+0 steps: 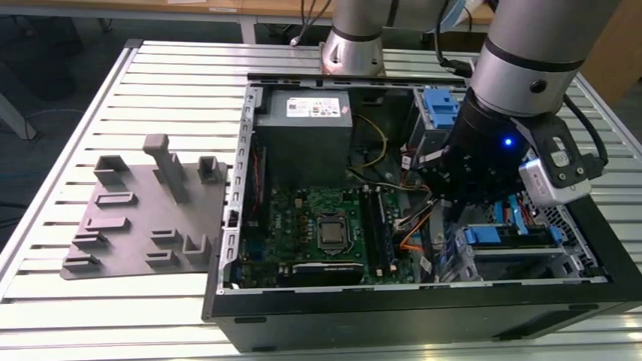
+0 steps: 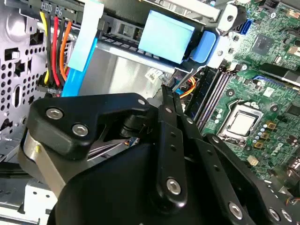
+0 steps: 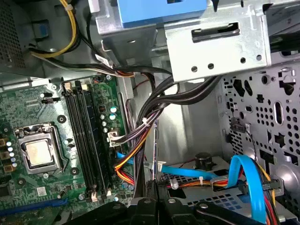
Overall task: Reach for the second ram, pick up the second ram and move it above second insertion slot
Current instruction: 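Pick up the second ram and move it above second insertion slot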
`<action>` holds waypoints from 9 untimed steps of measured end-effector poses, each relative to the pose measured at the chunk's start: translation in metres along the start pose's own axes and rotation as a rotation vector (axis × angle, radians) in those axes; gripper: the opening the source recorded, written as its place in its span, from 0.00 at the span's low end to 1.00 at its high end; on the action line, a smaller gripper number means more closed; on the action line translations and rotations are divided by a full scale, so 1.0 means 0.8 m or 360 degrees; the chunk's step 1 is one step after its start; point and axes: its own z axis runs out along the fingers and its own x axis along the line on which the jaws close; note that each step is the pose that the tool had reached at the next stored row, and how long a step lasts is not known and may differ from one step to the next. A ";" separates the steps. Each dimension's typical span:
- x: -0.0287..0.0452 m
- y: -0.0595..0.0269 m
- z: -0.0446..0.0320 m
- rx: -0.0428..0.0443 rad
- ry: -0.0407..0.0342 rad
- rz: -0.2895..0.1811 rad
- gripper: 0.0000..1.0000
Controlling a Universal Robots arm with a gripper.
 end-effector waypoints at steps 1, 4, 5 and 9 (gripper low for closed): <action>-0.0007 0.000 0.0000 0.0001 0.0000 0.0004 0.09; -0.0029 0.001 0.0002 0.0006 0.0001 0.0017 0.09; -0.0036 0.001 0.0002 0.0007 0.0001 0.0021 0.09; -0.0066 0.001 0.0004 0.0012 0.0002 0.0038 0.09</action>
